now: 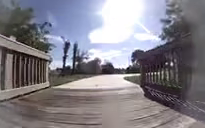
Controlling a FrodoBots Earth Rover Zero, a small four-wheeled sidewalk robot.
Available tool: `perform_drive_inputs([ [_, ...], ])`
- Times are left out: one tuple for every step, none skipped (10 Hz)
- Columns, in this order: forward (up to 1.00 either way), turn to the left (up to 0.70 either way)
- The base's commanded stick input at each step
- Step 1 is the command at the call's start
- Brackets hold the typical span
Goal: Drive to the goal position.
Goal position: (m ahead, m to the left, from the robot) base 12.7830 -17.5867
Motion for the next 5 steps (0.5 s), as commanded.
perform_drive_inputs([
  [0.85, 0.00],
  [0.85, 0.00],
  [0.85, 0.00],
  [0.85, 0.00],
  [0.85, 0.00],
])
